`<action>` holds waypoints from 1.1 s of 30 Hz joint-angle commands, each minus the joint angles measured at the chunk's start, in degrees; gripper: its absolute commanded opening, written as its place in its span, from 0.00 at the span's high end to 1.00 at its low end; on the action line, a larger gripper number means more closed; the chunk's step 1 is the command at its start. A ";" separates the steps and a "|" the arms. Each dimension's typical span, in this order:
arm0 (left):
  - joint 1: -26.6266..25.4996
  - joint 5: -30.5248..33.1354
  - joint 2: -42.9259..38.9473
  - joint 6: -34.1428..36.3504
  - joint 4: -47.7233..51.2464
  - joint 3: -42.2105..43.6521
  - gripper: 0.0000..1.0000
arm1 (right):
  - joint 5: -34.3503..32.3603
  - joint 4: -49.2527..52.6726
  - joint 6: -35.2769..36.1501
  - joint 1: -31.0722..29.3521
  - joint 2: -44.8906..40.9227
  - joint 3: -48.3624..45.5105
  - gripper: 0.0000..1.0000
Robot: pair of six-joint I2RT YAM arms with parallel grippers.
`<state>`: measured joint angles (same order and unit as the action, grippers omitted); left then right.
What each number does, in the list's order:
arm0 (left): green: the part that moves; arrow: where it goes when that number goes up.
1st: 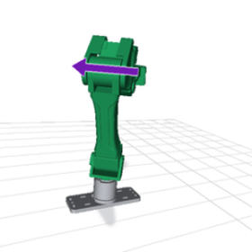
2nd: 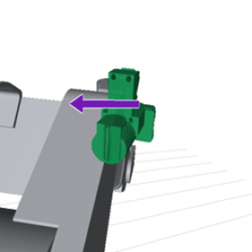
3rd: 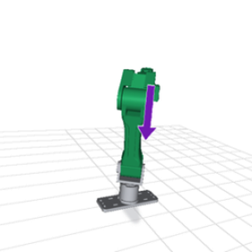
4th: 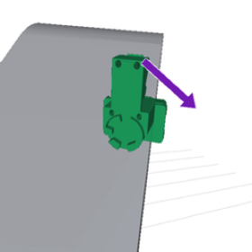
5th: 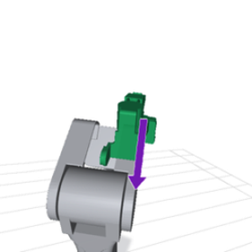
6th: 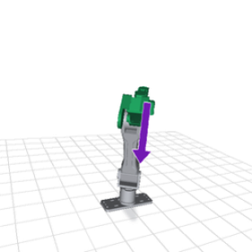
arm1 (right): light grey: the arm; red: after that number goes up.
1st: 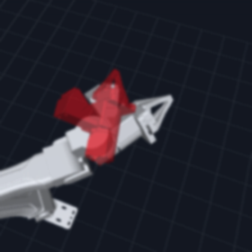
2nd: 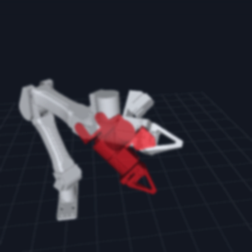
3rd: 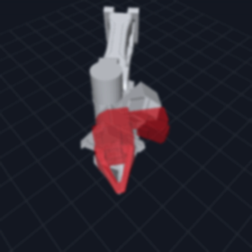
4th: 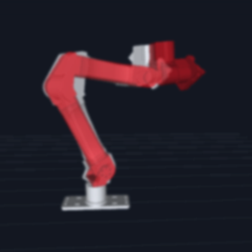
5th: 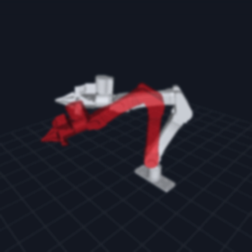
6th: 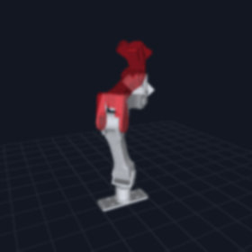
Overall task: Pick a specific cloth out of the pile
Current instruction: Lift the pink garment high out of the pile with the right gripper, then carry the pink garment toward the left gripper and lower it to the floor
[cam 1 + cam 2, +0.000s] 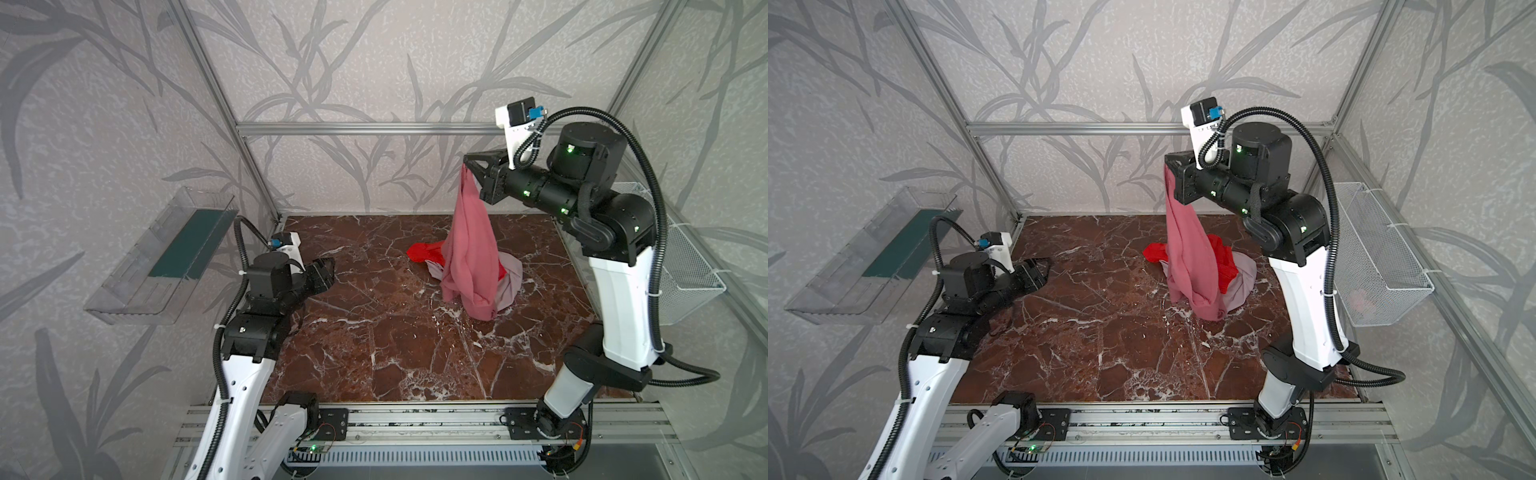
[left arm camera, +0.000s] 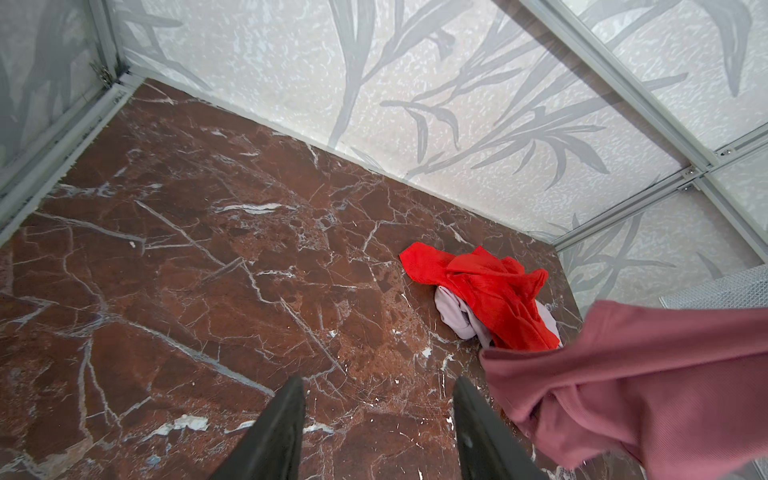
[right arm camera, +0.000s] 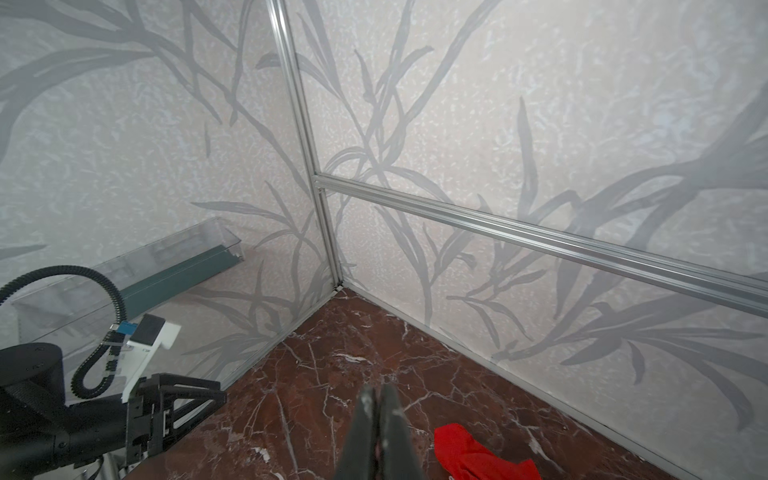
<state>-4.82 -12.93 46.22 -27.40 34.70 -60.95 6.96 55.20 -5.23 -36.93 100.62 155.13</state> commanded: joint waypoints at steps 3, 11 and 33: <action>-0.10 2.82 -3.00 1.52 5.36 -0.78 0.45 | -4.45 -2.76 4.66 -7.10 1.75 2.93 1.00; -0.13 4.04 -5.99 1.75 8.07 -1.10 0.45 | -3.56 -4.49 3.84 -11.60 6.58 4.15 1.00; -0.11 6.31 -11.06 2.79 12.66 -2.42 0.45 | 5.48 -21.51 -7.87 -17.01 31.80 6.49 1.00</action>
<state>-4.82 -7.49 35.81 -25.39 45.91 -61.89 8.97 40.84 -9.28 -53.25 129.75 159.09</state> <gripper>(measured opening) 0.553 0.047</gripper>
